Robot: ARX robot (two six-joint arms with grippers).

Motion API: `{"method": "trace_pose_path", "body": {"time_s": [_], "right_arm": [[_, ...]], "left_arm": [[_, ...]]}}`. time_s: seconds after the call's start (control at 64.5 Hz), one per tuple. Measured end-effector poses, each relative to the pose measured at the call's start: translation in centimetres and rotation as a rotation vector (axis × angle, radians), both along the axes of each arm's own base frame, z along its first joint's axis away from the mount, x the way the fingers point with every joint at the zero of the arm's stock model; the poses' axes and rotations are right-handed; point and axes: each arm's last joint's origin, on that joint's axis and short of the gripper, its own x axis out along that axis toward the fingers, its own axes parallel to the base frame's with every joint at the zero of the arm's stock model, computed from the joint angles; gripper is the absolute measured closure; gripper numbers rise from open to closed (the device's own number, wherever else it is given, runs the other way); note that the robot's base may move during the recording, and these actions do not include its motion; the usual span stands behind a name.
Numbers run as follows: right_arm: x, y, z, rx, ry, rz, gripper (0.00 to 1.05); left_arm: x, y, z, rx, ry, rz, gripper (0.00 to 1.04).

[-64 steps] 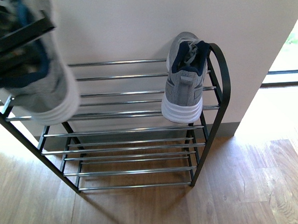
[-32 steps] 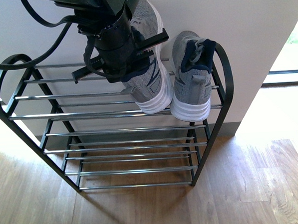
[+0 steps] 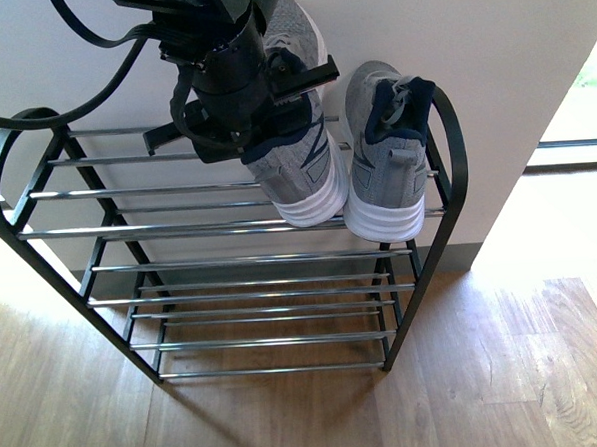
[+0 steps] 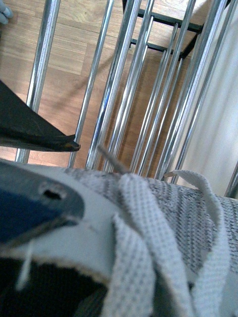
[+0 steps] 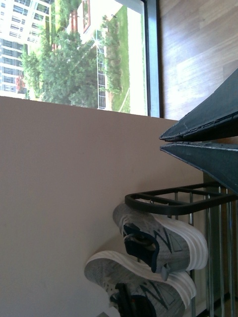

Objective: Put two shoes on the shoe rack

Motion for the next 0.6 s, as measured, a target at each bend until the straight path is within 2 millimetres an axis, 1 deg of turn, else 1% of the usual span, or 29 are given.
{"method": "trace_pose_path", "body": {"time_s": [0.078, 0.109, 0.124, 0.14, 0.155, 0.186, 0.202, 0.279, 0.295, 0.31, 0.388, 0.419, 0.45, 0.496, 0.574, 0.605], "right_arm": [[0.0, 0.0, 0.0, 0.000, 0.000, 0.000, 1.03], [0.0, 0.0, 0.0, 0.000, 0.000, 0.000, 1.03], [0.0, 0.0, 0.0, 0.000, 0.000, 0.000, 1.03], [0.0, 0.0, 0.0, 0.000, 0.000, 0.000, 1.03], [0.0, 0.0, 0.0, 0.000, 0.000, 0.000, 1.03], [0.0, 0.0, 0.0, 0.000, 0.000, 0.000, 1.03], [0.0, 0.0, 0.0, 0.000, 0.000, 0.000, 1.03], [0.0, 0.0, 0.0, 0.000, 0.000, 0.000, 1.03], [0.0, 0.0, 0.0, 0.000, 0.000, 0.000, 1.03], [0.0, 0.0, 0.0, 0.000, 0.000, 0.000, 1.03], [0.0, 0.0, 0.0, 0.000, 0.000, 0.000, 1.03], [0.0, 0.0, 0.0, 0.000, 0.000, 0.000, 1.03], [0.0, 0.0, 0.0, 0.000, 0.000, 0.000, 1.03], [0.0, 0.0, 0.0, 0.000, 0.000, 0.000, 1.03], [0.0, 0.0, 0.0, 0.000, 0.000, 0.000, 1.03], [0.0, 0.0, 0.0, 0.000, 0.000, 0.000, 1.03]], "left_arm": [[-0.1, 0.1, 0.2, 0.001, -0.010, -0.006, 0.53], [-0.1, 0.1, 0.2, 0.002, -0.013, -0.005, 0.50], [-0.2, 0.1, 0.3, 0.004, -0.013, -0.006, 0.47], [-0.2, 0.1, 0.3, 0.004, -0.013, -0.006, 0.46], [-0.2, 0.1, 0.4, 0.005, -0.016, -0.006, 0.42], [-0.2, 0.1, 0.4, 0.005, -0.017, -0.006, 0.39], [-0.2, 0.1, 0.5, 0.005, -0.020, -0.006, 0.35], [-0.2, 0.1, 1.0, -0.001, -0.032, -0.006, 0.23], [-0.2, 0.1, 1.0, -0.001, -0.032, -0.006, 0.22], [-0.3, 0.1, 1.1, -0.002, -0.035, -0.006, 0.18], [-0.3, 0.1, 1.4, -0.006, -0.042, -0.004, 0.08], [-0.3, 0.1, 1.5, -0.006, -0.043, -0.001, 0.08], [-0.3, 0.1, 1.5, -0.007, -0.044, 0.001, 0.12], [-0.2, 0.1, 1.6, -0.010, -0.047, 0.007, 0.20], [-0.4, 0.1, 1.7, -0.026, -0.055, 0.026, 0.38], [-0.5, 0.2, 1.7, -0.031, -0.057, 0.030, 0.42]]}}
